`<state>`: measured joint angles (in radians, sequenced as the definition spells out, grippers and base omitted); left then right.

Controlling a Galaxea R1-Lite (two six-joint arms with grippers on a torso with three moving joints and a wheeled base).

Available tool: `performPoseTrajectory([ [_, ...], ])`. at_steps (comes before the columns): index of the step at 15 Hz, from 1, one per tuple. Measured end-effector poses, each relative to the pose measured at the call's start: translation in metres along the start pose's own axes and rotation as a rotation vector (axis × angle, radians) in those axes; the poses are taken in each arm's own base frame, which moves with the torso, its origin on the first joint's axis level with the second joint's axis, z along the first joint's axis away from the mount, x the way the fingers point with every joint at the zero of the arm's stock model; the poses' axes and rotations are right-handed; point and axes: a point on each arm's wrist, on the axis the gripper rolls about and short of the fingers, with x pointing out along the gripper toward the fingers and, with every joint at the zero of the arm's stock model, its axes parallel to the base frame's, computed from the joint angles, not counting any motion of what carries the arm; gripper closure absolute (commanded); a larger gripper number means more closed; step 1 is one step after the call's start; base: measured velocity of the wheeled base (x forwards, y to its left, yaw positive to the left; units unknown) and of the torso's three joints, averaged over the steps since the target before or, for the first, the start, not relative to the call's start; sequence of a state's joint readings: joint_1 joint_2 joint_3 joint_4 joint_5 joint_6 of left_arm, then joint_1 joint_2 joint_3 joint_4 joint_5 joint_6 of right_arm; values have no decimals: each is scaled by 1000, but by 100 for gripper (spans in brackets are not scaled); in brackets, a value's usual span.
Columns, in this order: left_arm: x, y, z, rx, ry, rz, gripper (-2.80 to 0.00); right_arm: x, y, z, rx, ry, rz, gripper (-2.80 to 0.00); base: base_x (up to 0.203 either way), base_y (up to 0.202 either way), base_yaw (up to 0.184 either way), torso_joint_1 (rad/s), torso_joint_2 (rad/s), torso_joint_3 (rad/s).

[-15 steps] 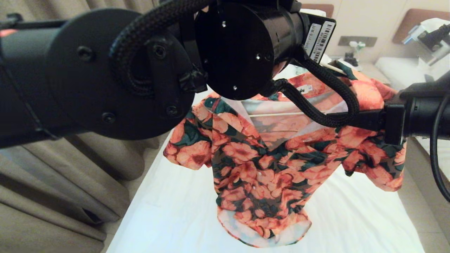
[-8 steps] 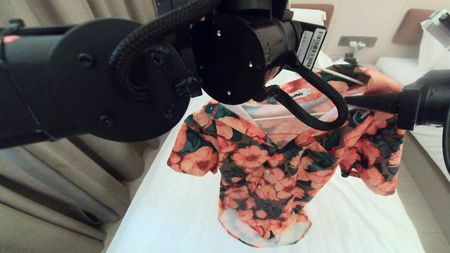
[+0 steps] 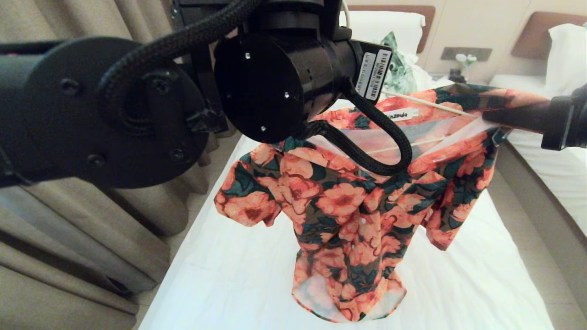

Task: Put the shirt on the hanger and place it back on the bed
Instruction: Take the clothes hanger out of the clothes

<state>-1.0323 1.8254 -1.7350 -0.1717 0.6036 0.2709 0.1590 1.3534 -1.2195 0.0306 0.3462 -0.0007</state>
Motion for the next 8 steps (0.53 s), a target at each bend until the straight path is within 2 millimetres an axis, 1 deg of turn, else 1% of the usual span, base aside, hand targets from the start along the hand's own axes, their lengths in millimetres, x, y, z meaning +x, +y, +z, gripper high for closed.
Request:
performPoseTrajectory([
  [4,-8,7,0,-9,6,0,0,18,-14,-7,5,42,-26,0,0,0,0,0,0,0],
  [6,-8,11,-1,-9,9,9,0,27,-22,-9,16,59,-40,0,0,0,0,0,0,0],
  [8,-7,13,-1,-9,9,13,0,30,-28,-10,23,67,-55,0,0,0,0,0,0,0],
])
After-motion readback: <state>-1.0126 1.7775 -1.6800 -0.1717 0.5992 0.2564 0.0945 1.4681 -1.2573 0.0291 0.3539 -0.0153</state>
